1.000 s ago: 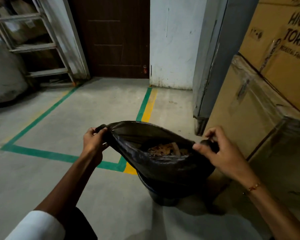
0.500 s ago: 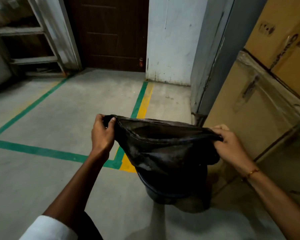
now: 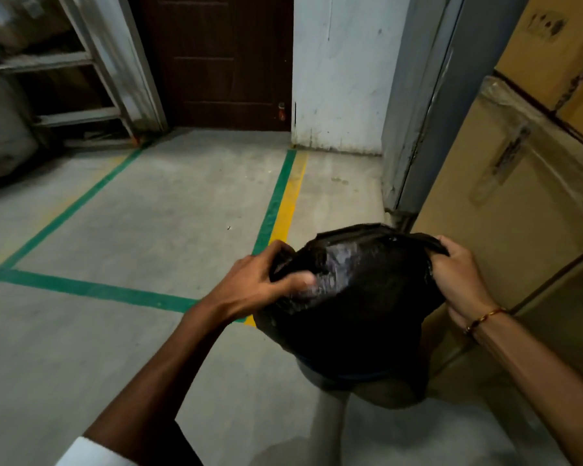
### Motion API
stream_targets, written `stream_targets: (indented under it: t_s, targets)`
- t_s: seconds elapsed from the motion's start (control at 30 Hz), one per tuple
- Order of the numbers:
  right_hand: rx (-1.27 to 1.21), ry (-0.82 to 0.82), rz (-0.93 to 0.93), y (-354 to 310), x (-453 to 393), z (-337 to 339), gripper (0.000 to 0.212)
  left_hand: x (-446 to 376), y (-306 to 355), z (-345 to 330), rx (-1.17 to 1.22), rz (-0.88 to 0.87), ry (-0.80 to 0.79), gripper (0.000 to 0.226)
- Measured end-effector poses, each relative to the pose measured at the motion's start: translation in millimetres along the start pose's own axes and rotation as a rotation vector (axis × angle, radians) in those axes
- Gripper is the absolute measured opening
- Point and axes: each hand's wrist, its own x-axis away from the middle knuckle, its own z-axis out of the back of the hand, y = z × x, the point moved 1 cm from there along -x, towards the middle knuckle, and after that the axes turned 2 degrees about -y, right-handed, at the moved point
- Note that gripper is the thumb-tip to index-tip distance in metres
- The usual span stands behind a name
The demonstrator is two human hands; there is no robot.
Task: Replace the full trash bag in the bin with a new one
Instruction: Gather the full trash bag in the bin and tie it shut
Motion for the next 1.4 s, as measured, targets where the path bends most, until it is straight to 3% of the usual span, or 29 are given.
stream_targets:
  t_s: [0.1,0.23,0.33,0.4,0.5,0.6,0.7,0.77,0.83,0.9,0.97,1.0,1.07,1.17,1.27,1.33,1.4]
  targets:
    - [0.029,-0.024,0.060,0.2,-6.2,-2.7,0.019,1.1,3.0,-7.4,-0.316,-0.106,0.153,0.058]
    - [0.131,-0.084,0.176,-4.1,-6.7,-6.2,0.032,-11.6,-9.9,-5.0,-0.001,-0.039,0.336,0.041]
    - [-0.044,-0.060,0.143,-5.7,-1.8,-14.9,0.028,-23.0,-19.3,-12.6,0.373,0.102,0.356,0.046]
    - [-0.119,-0.087,0.121,-5.1,3.8,-22.5,0.026,-30.9,-18.9,-21.8,0.486,0.127,0.392,0.043]
    - [0.105,-0.265,0.217,-8.4,12.0,-23.9,0.019,-42.3,-12.3,-33.5,0.583,0.160,0.380,0.043]
    - [0.247,-0.470,0.237,-7.8,12.9,-11.3,0.029,-44.3,-1.2,-37.5,0.730,0.173,0.313,0.041]
    - [0.209,-0.499,0.217,-6.2,17.2,9.4,0.075,-36.6,-9.1,-25.4,0.796,0.155,0.221,0.045]
    - [0.169,-0.486,0.155,1.4,25.1,21.1,0.105,-22.3,-31.0,-8.2,0.794,0.153,0.200,0.062]
    - [0.153,-0.502,0.081,16.7,33.1,32.7,0.123,-3.8,-60.4,4.1,0.738,0.246,0.138,0.098]
    - [0.191,-0.549,0.016,34.9,40.4,42.6,0.132,16.8,-85.7,3.7,0.585,0.387,-0.065,0.123]
    - [0.352,-0.606,-0.032,50.9,44.7,45.6,0.139,33.1,-97.6,-13.5,0.321,0.475,-0.388,0.130]
    - [0.453,-0.632,-0.034,56.3,45.5,42.9,0.140,36.2,-95.3,-26.1,0.236,0.475,-0.522,0.125]
    - [0.596,-0.660,0.035,63.3,42.4,31.4,0.136,28.9,-82.1,-50.9,0.263,0.382,-0.554,0.111]
    - [0.648,-0.604,0.133,68.6,33.3,15.2,0.126,5.3,-61.1,-79.8,0.359,0.140,-0.291,0.117]
    - [0.635,-0.475,0.150,68.4,24.6,7.3,0.105,-9.7,-57.2,-86.3,0.250,-0.012,-0.044,0.117]
    - [0.519,-0.465,0.154,64.1,23.7,-0.9,0.083,-15.9,-46.6,-85.1,0.146,-0.092,0.007,0.110]
    - [0.384,-0.475,0.150,61.9,23.8,-11.3,0.065,-19.6,-35.1,-86.8,-0.084,-0.089,-0.025,0.118]
